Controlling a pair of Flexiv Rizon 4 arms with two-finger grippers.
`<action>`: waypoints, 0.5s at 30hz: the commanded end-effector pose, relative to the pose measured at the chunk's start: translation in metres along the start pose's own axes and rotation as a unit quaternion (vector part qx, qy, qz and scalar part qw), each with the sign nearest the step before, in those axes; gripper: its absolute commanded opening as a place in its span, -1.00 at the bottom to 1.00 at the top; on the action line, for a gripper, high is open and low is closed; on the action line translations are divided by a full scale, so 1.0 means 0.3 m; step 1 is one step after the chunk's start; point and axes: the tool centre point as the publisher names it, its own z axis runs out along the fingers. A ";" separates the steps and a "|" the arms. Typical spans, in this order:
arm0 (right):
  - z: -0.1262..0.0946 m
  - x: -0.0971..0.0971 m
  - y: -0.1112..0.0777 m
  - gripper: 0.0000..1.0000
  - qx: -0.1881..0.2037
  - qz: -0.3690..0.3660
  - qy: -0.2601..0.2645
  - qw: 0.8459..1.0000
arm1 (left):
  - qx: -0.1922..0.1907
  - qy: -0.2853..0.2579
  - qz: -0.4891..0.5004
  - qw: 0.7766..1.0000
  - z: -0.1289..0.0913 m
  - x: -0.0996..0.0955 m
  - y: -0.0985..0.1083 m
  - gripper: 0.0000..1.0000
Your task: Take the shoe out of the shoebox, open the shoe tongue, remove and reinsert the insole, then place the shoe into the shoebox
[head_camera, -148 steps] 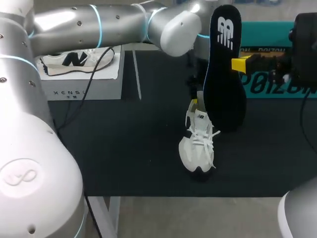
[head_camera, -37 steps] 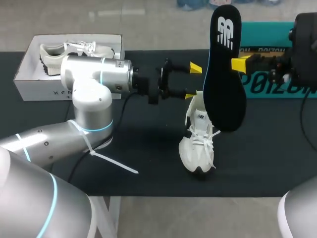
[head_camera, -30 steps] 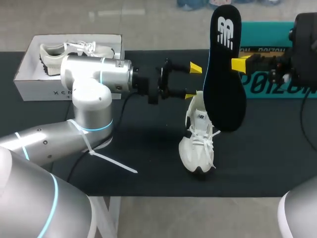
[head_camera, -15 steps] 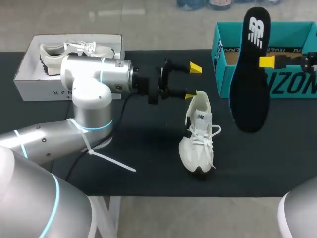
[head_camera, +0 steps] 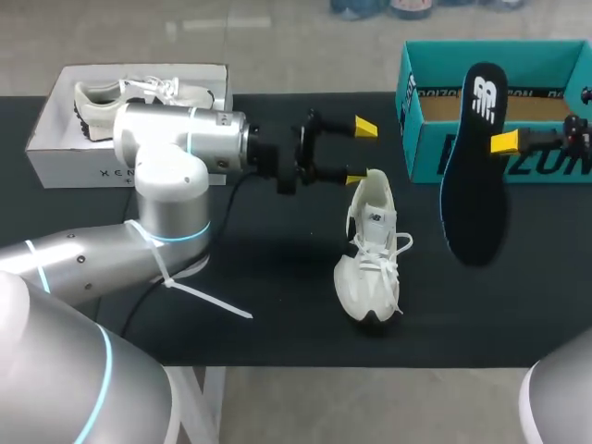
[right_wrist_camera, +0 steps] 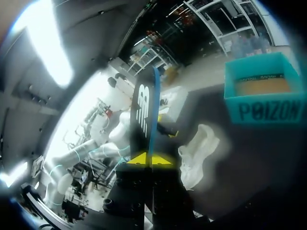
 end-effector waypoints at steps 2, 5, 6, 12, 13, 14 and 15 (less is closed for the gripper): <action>0.113 -0.080 0.095 -1.00 0.041 0.007 0.003 0.999 | 0.006 -0.007 0.012 1.000 0.020 0.004 -0.006 1.00; 0.154 -0.126 0.115 -1.00 0.049 0.018 0.002 0.999 | 0.011 -0.012 0.023 1.000 0.027 -0.006 -0.017 1.00; 0.168 -0.138 0.120 -1.00 0.053 0.025 0.002 0.998 | 0.012 -0.013 0.025 1.000 0.028 -0.009 -0.020 1.00; 0.242 -0.190 0.160 -1.00 0.068 0.039 0.000 0.997 | 0.015 -0.017 0.039 0.999 0.028 -0.025 -0.031 1.00; 0.253 -0.194 0.164 -1.00 0.069 0.043 0.001 0.997 | 0.017 -0.016 0.042 0.999 0.030 -0.028 -0.033 1.00; 0.263 -0.198 0.167 -1.00 0.071 0.047 0.003 0.996 | 0.020 -0.014 0.047 0.999 0.032 -0.031 -0.036 1.00; 0.275 -0.202 0.169 -1.00 0.073 0.048 0.003 0.996 | 0.019 -0.012 0.049 0.999 0.034 -0.033 -0.039 1.00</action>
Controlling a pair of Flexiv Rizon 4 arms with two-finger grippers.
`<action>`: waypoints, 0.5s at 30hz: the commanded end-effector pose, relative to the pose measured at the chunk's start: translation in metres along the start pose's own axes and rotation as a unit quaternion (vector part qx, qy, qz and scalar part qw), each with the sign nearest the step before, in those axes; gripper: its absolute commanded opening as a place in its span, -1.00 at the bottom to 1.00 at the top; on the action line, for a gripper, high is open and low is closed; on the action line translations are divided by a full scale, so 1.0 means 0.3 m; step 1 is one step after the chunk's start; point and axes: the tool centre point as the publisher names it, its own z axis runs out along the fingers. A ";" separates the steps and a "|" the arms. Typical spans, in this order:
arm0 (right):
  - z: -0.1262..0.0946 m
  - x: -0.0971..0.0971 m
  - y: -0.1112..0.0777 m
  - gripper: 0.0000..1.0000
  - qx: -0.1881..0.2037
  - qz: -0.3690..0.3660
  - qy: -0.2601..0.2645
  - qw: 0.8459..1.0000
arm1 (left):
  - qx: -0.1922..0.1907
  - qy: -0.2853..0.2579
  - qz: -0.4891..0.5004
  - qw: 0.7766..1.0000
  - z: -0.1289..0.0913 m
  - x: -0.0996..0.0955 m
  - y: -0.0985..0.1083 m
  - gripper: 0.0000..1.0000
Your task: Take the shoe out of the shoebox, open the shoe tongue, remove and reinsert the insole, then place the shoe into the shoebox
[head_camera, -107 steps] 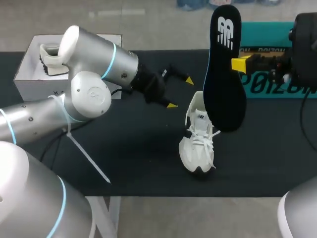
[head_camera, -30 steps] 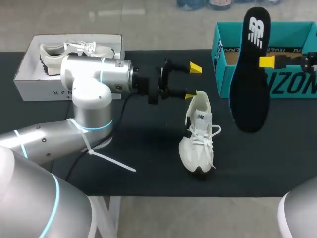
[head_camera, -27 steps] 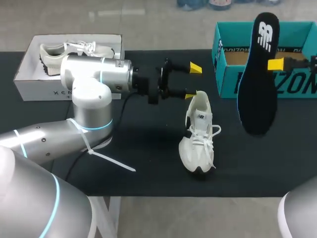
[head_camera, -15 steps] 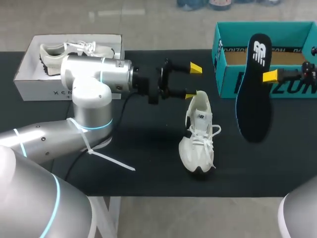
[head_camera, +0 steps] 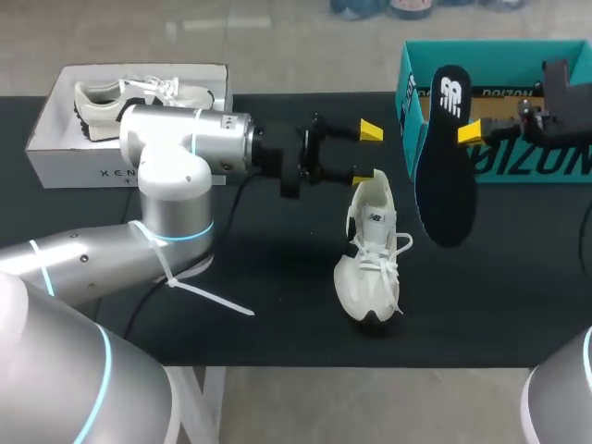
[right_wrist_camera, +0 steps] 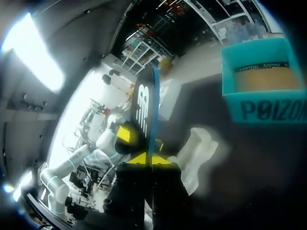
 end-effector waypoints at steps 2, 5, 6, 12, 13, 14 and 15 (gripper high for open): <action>0.106 -0.028 0.078 -1.00 0.045 0.008 0.005 0.999 | 0.003 0.004 0.009 1.000 0.011 -0.009 -0.011 1.00; 0.139 -0.026 0.076 -1.00 0.054 0.012 0.008 0.998 | 0.005 0.013 0.019 1.000 0.016 -0.011 -0.023 1.00; 0.150 -0.025 0.075 -1.00 0.057 0.013 0.009 0.998 | 0.005 0.016 0.023 1.000 0.018 -0.010 -0.026 1.00; 0.210 -0.013 0.064 -1.00 0.071 0.015 0.015 0.997 | 0.010 0.018 0.032 0.999 0.023 -0.008 -0.034 1.00; 0.220 -0.008 0.058 -1.00 0.073 0.016 0.016 0.997 | 0.010 0.016 0.032 0.999 0.023 -0.007 -0.036 1.00; 0.225 -0.006 0.055 -1.00 0.075 0.017 0.016 0.997 | 0.011 0.016 0.032 0.999 0.022 -0.006 -0.036 1.00; 0.235 -0.007 0.054 -1.00 0.077 0.018 0.016 0.997 | 0.011 0.015 0.033 0.999 0.021 -0.005 -0.037 1.00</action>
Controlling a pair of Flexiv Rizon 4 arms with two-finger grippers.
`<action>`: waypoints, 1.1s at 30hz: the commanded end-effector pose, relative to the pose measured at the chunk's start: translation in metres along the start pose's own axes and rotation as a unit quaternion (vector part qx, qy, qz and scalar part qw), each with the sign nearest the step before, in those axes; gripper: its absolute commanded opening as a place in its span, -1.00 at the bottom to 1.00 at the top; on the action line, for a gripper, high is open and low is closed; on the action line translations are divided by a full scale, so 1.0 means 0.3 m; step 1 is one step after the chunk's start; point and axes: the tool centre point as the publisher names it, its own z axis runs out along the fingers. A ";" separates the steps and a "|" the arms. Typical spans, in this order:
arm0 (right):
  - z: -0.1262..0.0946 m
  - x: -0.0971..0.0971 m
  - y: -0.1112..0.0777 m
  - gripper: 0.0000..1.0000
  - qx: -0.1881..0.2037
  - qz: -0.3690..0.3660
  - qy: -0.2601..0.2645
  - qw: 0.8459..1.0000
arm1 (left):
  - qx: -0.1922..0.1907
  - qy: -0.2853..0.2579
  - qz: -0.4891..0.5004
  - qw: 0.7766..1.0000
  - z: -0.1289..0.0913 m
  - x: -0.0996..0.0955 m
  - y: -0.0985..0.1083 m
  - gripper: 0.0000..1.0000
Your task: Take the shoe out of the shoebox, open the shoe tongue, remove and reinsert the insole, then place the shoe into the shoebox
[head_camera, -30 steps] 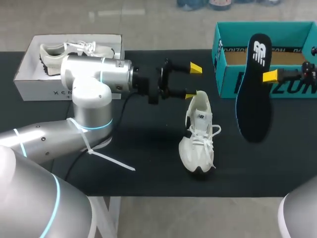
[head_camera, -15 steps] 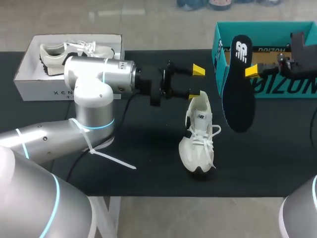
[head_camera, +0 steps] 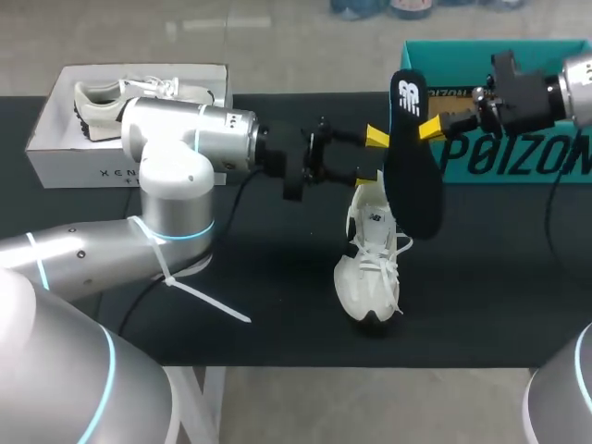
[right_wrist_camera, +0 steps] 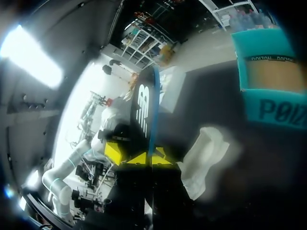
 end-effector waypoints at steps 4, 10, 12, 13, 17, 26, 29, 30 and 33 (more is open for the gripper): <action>0.081 0.005 0.023 -1.00 0.021 0.003 0.001 1.000 | -0.003 -0.008 0.001 1.000 -0.008 0.013 -0.008 1.00; 0.108 0.020 0.019 -1.00 0.024 0.005 0.009 1.000 | -0.007 -0.010 0.003 1.000 -0.016 0.021 -0.015 0.99; 0.109 0.020 0.018 -1.00 0.021 0.008 0.012 1.000 | -0.008 -0.010 0.005 1.000 -0.018 0.023 -0.017 0.38; 0.108 0.019 0.018 -1.00 0.020 0.010 0.012 1.000 | -0.008 -0.010 0.007 1.000 -0.018 0.023 -0.018 -0.01; 0.104 0.019 0.016 -1.00 0.018 0.013 0.015 1.000 | -0.009 -0.011 0.013 1.000 -0.019 0.022 -0.020 -0.43; 0.123 0.015 -0.011 -1.00 0.019 0.024 0.019 0.999 | -0.006 -0.014 0.022 1.000 -0.005 0.020 -0.026 -0.73; 0.136 0.018 -0.015 -1.00 0.020 0.027 0.021 0.999 | -0.006 -0.016 0.023 1.000 -0.003 0.021 -0.028 -0.84; 0.141 0.020 -0.017 -1.00 0.020 0.027 0.022 0.999 | -0.006 -0.016 0.023 1.000 -0.003 0.021 -0.028 -0.99; 0.149 0.021 -0.021 -1.00 0.022 0.027 0.024 0.999 | -0.007 -0.017 0.024 1.000 -0.002 0.021 -0.030 -1.00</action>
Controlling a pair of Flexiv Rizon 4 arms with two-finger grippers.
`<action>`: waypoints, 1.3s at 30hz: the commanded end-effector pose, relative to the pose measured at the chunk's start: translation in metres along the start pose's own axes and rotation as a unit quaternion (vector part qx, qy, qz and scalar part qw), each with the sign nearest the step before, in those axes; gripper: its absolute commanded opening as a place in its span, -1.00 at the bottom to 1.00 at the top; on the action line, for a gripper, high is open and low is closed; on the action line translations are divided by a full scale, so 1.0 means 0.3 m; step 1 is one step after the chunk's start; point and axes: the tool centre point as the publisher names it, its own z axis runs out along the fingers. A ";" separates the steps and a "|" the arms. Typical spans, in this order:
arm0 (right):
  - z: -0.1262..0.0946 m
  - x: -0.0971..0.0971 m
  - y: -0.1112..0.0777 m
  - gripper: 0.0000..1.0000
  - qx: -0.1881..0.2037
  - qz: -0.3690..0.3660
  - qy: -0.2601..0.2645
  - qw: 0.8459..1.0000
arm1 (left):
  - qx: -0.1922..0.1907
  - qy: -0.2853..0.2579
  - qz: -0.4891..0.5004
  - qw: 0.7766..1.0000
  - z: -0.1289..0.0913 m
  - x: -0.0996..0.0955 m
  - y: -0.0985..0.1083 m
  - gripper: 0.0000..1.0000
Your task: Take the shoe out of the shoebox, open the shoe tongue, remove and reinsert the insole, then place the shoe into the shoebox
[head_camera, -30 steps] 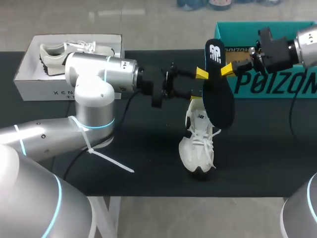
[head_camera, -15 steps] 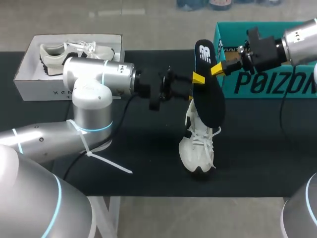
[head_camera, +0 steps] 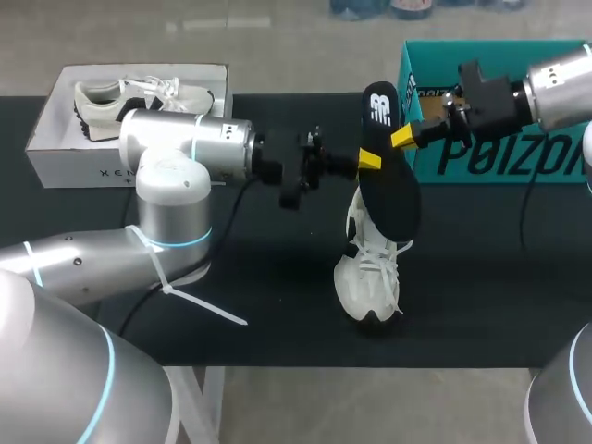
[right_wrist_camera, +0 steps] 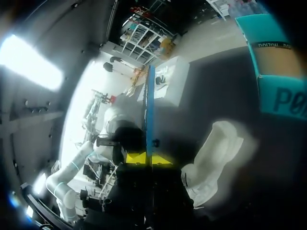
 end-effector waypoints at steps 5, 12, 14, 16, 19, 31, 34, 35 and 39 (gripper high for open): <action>-0.002 -0.010 -0.011 1.00 -0.023 0.000 -0.028 0.999 | -0.010 -0.002 0.001 1.000 -0.004 0.009 -0.004 -1.00; -0.102 -0.022 -0.041 1.00 -0.062 -0.025 -0.078 0.995 | -0.013 0.006 -0.003 1.000 -0.037 0.020 -0.003 -1.00; -0.140 -0.010 -0.053 1.00 -0.069 -0.040 -0.097 0.992 | -0.014 0.008 -0.006 1.000 -0.047 0.025 -0.001 -1.00; -0.175 0.008 -0.064 1.00 -0.073 -0.052 -0.104 0.991 | -0.013 0.010 -0.007 1.000 -0.055 0.031 0.000 -1.00; -0.220 0.051 -0.076 1.00 -0.068 -0.082 -0.125 0.987 | -0.009 0.013 -0.009 1.000 -0.061 0.040 0.004 -1.00; -0.326 0.270 -0.107 1.00 0.019 -0.234 -0.252 0.939 | 0.004 0.017 -0.018 1.000 -0.052 0.075 0.006 -1.00; -0.334 0.302 -0.114 1.00 0.056 -0.257 -0.263 0.928 | 0.006 0.017 -0.019 1.000 -0.048 0.079 0.007 -1.00; -0.335 0.311 -0.120 1.00 0.069 -0.266 -0.260 0.926 | 0.007 0.017 -0.019 1.000 -0.047 0.080 0.007 -1.00; -0.341 0.325 -0.142 1.00 0.102 -0.293 -0.256 0.916 | 0.011 0.017 -0.021 1.000 -0.039 0.085 0.008 -1.00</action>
